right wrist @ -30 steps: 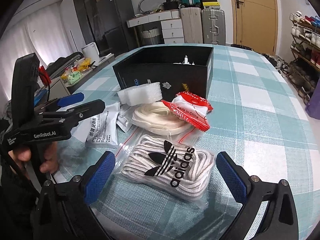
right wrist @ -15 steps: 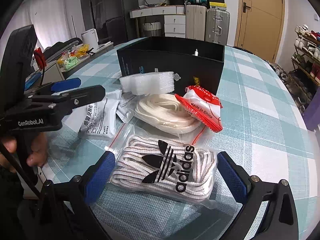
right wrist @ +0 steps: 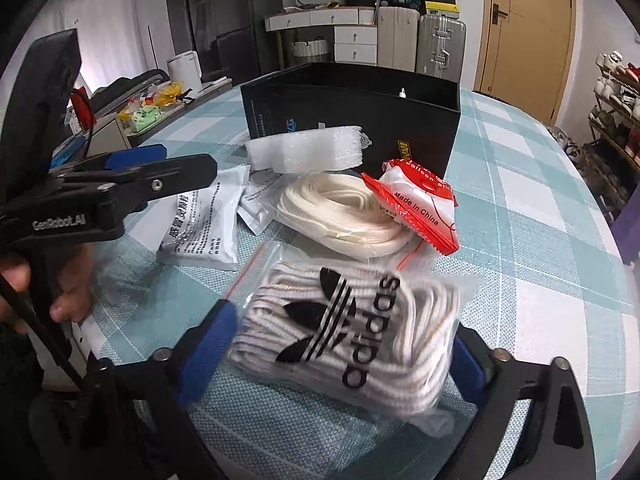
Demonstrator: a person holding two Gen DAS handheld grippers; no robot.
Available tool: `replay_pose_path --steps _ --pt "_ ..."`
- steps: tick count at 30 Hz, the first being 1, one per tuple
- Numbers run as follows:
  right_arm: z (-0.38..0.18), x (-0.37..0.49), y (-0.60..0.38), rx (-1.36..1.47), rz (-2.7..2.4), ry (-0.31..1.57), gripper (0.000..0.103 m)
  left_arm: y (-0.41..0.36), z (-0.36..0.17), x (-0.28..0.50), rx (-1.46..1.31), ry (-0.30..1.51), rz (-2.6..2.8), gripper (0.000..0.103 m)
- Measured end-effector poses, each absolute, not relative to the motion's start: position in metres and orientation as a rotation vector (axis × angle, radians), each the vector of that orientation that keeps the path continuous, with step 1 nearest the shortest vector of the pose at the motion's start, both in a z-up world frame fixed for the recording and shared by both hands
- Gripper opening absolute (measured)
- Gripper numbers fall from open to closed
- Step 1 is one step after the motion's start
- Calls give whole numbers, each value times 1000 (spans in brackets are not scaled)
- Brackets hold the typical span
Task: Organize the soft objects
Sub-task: 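Withdraw both tools from the box and move the right tool to the Adidas bag, then grasp the Adidas shoelace bag with the right gripper while the left gripper grasps a white sachet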
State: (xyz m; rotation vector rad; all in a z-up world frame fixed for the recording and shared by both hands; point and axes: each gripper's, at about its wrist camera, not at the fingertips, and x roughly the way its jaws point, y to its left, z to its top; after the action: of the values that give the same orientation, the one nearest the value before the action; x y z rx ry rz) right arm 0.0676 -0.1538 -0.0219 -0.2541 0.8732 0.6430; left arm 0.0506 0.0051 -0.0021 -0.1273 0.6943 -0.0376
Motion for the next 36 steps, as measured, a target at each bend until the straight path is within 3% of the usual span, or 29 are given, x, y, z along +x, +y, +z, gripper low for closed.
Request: replay_pose_path --steps 11,16,22,36 --pt "-14 59 -173 -177 679 840 75 6 -3 51 -124 701 -39 103" --pt "-6 59 -184 -140 689 803 49 5 -3 51 -123 701 -38 103" --pt "5 58 -193 -79 723 757 31 5 -4 51 -121 704 -39 103" --pt "32 43 -210 -20 747 600 23 3 -10 60 -132 800 -57 103"
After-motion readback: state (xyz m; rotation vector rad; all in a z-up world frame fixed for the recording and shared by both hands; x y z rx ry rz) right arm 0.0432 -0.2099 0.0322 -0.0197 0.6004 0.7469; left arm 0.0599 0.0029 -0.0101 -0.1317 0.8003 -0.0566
